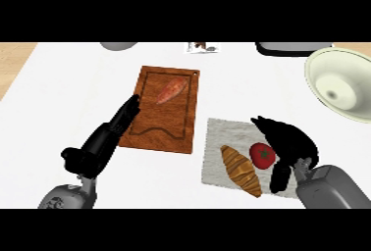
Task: Pick the tomato from the placemat and place it in the bowl
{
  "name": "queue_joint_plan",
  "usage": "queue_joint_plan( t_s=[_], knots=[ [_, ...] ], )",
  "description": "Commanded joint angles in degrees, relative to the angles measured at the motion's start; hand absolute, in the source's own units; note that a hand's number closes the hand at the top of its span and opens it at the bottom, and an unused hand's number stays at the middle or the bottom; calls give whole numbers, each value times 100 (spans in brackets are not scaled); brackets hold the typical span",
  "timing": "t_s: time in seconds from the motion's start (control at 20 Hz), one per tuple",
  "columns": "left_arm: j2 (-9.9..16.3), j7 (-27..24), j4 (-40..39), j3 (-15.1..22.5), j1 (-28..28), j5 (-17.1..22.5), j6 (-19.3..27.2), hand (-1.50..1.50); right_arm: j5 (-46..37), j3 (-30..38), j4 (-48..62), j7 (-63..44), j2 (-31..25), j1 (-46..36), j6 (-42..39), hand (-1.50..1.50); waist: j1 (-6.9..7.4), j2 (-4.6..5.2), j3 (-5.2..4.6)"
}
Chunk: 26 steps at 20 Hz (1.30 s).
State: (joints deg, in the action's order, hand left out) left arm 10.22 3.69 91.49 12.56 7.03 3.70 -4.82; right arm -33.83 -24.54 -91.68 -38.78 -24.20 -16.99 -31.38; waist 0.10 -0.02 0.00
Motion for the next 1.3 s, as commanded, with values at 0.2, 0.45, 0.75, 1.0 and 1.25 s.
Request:
queue_joint_plan(
  t_s=[0.2, 0.45, 0.75, 1.0, 1.25],
  knots=[
    [-138, -277, -119, -213, -228, -156, -286, 0, -658, 288, 694, 292, 604, -131, -136, -150, 8, 2, -1],
    [-280, 273, -119, -380, 282, -120, -276, 0, -858, 622, 1609, 1297, 543, -329, 202, -150, 14, 8, 1],
    [-344, 9, -221, -385, 144, -328, -339, 0, -1175, 547, 1363, 1799, 656, -79, 424, 150, 2, 3, 0],
    [-423, 232, -167, -521, 318, -311, -394, 0, -1609, 781, 1854, 2489, 598, -96, 1024, 150, -6, 2, 0],
    [-391, -294, -308, -533, -82, -472, -516, 0, -1690, 963, 1965, 2909, 674, -362, 1021, 150, -5, 1, -1]
  ],
)
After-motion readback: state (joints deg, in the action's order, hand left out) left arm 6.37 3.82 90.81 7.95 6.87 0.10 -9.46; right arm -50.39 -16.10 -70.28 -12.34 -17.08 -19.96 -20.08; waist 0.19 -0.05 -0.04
